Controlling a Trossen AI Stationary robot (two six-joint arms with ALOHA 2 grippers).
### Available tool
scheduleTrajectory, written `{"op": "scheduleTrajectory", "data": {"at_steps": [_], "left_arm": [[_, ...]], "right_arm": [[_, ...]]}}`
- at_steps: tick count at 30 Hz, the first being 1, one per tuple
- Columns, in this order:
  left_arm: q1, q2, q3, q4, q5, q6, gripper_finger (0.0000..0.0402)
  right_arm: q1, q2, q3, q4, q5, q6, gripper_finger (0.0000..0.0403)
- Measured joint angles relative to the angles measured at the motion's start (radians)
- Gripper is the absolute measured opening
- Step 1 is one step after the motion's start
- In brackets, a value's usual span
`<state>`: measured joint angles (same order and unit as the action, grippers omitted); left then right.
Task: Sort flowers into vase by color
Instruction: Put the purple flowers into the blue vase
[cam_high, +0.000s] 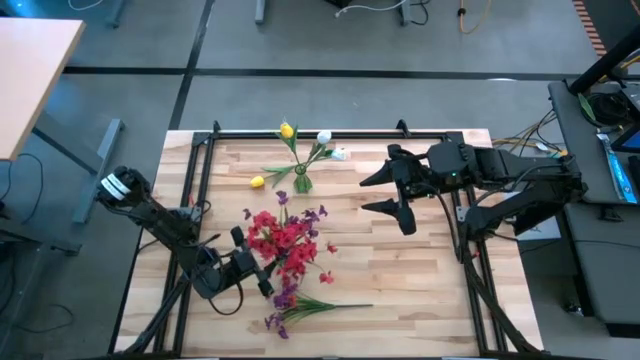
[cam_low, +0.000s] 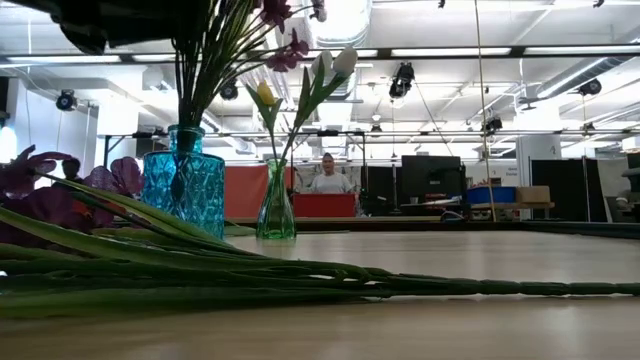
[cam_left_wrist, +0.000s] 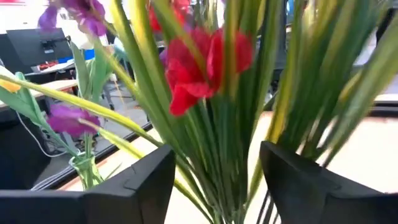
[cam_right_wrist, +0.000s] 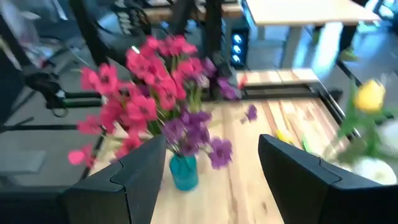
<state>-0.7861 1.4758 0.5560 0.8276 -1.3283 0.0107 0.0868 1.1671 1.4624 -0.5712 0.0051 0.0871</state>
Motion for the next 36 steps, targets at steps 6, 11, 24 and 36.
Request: {"op": "scheduleTrajectory", "data": {"at_steps": [6,11,24,36], "left_arm": [[-0.043,-0.051,-0.005,-0.005,-0.021,-0.013,0.0228],[-0.083,-0.092,-0.008,-0.039,-0.036,-0.027,0.0228],[-0.259,-0.334,-0.009,-0.461,-0.037,-0.461,0.0228],[-0.265,-0.415,-0.009,-0.712,0.114,-0.727,0.0228]], "right_arm": [[0.000,0.000,-0.005,-0.110,0.099,0.055,0.0249],[0.001,-0.001,-0.014,-0.185,0.127,0.110,0.0248],[0.131,-0.001,-0.294,-0.137,0.161,0.296,0.0232],[0.357,0.044,-0.590,0.359,0.215,0.396,0.0219]]}}
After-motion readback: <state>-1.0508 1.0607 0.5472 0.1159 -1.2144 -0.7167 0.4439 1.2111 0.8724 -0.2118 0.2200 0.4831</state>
